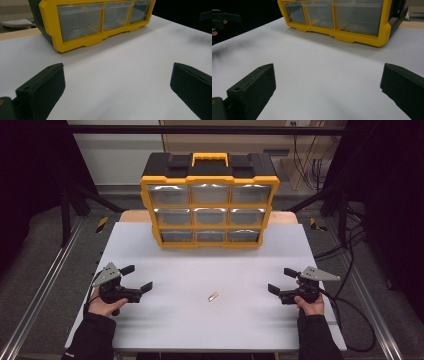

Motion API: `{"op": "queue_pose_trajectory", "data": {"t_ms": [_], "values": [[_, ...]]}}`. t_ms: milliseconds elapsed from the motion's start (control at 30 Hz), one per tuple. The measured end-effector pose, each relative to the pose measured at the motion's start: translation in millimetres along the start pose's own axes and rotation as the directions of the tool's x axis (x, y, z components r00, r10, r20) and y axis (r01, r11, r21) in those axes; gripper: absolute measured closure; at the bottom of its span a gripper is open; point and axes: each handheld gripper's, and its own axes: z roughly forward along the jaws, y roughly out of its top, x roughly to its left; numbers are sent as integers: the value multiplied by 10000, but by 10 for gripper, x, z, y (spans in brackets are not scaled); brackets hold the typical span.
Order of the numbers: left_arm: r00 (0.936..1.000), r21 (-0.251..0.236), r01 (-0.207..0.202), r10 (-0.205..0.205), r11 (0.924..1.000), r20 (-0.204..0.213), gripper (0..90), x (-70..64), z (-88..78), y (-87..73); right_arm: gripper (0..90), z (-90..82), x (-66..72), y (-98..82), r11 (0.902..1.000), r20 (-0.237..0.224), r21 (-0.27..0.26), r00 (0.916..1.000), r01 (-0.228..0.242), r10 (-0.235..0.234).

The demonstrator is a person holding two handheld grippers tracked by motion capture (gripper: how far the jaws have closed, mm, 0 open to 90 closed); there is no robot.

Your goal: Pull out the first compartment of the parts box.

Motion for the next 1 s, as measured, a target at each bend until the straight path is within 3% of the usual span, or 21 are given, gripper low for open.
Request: {"op": "queue_pose_trajectory", "data": {"t_ms": [433,1000], "values": [[9999,64,-116,115,9999,94,0,-39,21,9,7,-6,5,4,10000,-34,-2,10000,-14,14],[9997,-68,-203,203,9998,-108,0,-78,27,116,7,-1,10,7,10000,-62,29,10000,41,-41]]}}
